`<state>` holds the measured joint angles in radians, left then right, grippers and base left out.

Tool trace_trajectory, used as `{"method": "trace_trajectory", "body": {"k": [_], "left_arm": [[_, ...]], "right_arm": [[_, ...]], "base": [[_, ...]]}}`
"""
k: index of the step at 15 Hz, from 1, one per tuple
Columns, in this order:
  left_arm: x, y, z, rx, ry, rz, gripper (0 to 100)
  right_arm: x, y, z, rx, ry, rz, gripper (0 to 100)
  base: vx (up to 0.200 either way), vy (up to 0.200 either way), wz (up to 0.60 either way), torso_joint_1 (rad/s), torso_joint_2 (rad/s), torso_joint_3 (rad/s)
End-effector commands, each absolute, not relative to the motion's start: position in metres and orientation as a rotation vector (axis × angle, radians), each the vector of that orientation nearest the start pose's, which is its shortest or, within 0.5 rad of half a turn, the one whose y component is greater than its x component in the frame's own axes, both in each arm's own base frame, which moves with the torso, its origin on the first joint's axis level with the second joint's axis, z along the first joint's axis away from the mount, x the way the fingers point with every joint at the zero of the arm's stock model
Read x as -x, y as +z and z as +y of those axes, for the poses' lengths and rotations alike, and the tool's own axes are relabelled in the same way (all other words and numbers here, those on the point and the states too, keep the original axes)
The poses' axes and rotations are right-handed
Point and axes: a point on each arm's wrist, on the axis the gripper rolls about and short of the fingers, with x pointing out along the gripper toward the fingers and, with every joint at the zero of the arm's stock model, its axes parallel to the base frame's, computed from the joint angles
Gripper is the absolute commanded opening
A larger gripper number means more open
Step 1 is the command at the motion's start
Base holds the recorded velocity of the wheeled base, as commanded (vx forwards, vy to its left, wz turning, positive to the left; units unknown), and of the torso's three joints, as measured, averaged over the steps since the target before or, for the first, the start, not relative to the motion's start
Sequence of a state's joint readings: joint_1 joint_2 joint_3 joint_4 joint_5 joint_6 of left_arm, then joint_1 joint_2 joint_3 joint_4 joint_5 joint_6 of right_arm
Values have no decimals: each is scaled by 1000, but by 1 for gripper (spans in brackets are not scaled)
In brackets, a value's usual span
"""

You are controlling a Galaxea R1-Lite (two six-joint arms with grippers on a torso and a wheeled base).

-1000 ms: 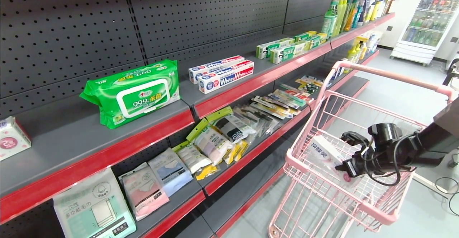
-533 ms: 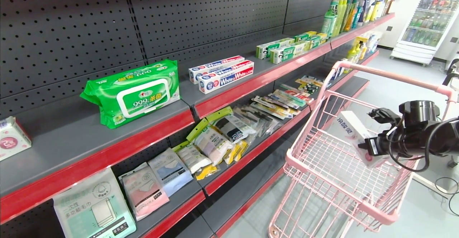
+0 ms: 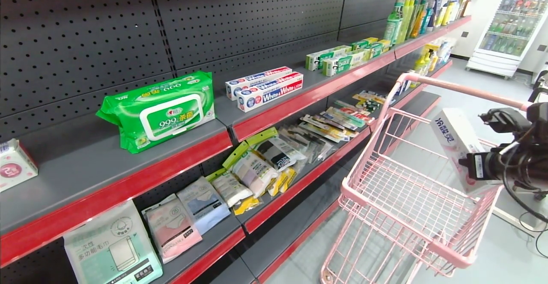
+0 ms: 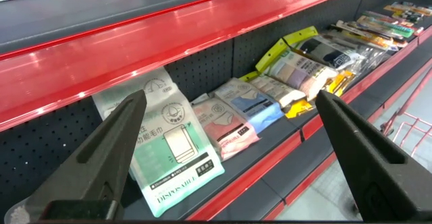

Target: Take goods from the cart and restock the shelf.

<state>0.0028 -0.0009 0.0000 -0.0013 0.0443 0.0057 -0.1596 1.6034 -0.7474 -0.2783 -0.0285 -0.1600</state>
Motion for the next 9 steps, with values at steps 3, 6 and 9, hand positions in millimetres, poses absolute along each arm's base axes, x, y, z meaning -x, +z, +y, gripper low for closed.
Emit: {"method": "trace_trajectory", "body": {"k": [3,6,9], "left_arm": [[23,76,1,-6,48,-1,100],[23,76,1,-6,48,-1,100],[23,76,1,-6,48,-1,100]], "right_arm": [[-149,189,-20,162,-145,392,0],[-85,172,-15,266,-186,333,0],[-41,164,-7,272,-175,272,0]], "base": [[0,0,0,0,0,0],[0,0,0,0,0,0],[0,0,0,0,0,0]]}}
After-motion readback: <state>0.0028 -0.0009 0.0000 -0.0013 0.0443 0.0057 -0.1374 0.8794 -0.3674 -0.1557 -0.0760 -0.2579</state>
